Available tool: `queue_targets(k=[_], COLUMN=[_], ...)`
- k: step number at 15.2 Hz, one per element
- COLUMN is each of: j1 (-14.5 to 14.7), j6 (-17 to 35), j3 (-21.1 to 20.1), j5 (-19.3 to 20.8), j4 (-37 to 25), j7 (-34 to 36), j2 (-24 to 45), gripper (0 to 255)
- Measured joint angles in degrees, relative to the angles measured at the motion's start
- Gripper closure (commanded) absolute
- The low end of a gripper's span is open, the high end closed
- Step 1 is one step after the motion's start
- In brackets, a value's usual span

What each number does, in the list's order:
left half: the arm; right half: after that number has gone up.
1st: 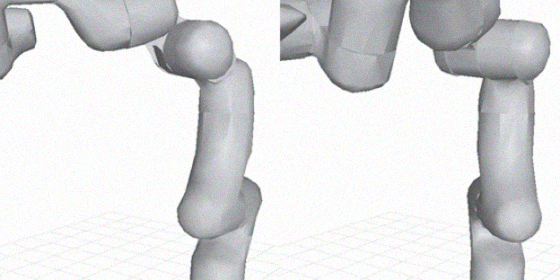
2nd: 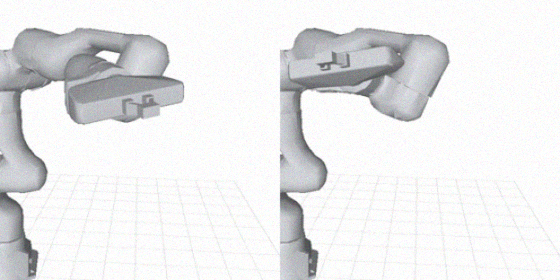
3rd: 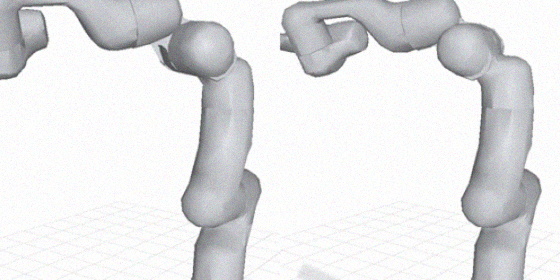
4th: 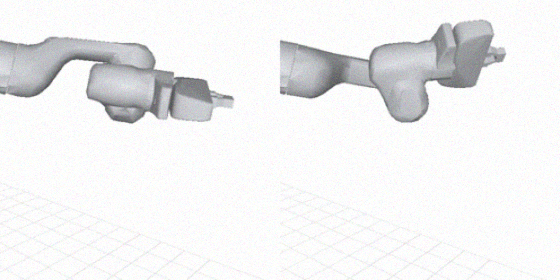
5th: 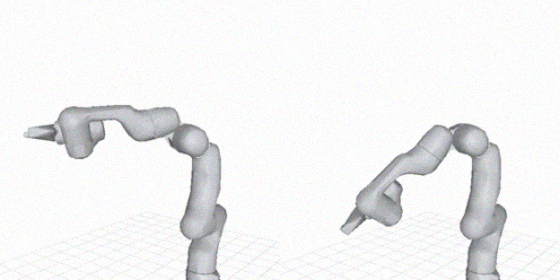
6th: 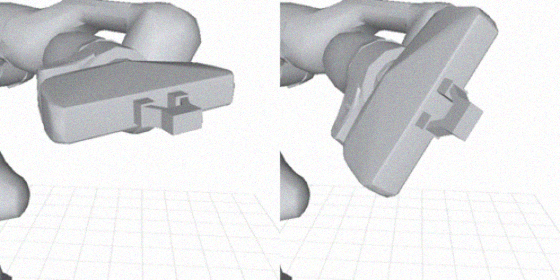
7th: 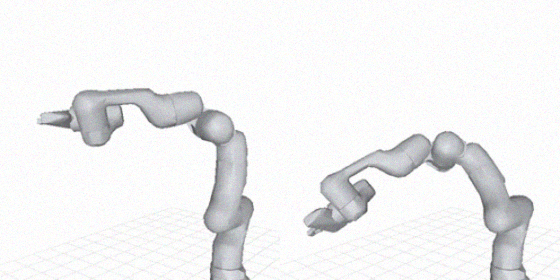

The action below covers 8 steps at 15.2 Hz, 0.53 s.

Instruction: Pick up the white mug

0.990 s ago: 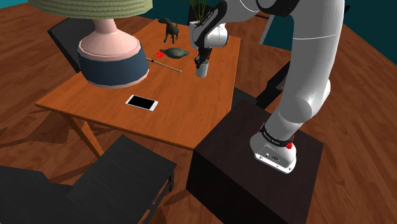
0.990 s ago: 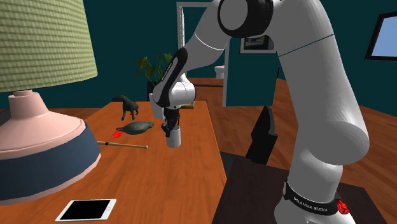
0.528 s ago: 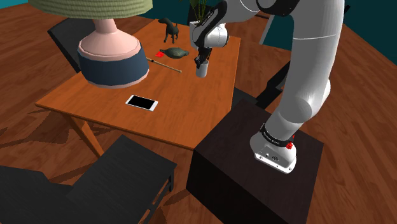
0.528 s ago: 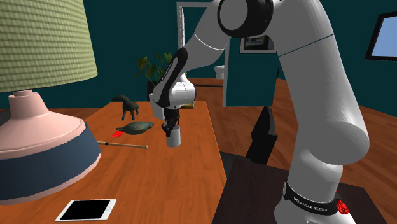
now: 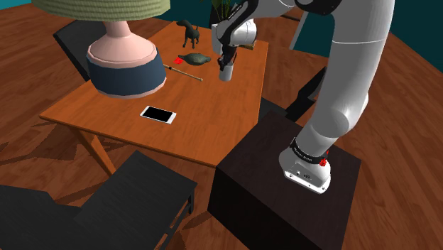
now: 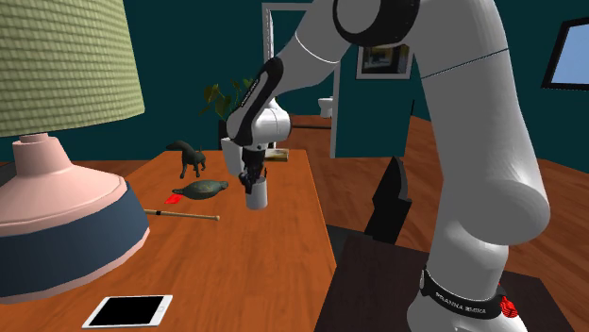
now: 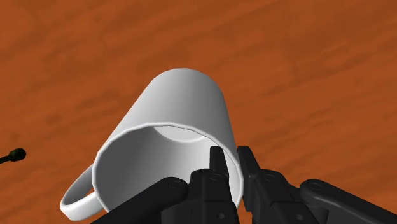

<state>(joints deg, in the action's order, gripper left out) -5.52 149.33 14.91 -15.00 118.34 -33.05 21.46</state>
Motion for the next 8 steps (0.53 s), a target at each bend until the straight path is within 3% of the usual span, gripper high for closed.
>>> queue_targets(k=[8], j1=[1.11], j6=[-4.52], j3=[1.41], j5=[2.6], j4=[-0.57], j7=[2.09], j2=[-4.16], gripper=[255])
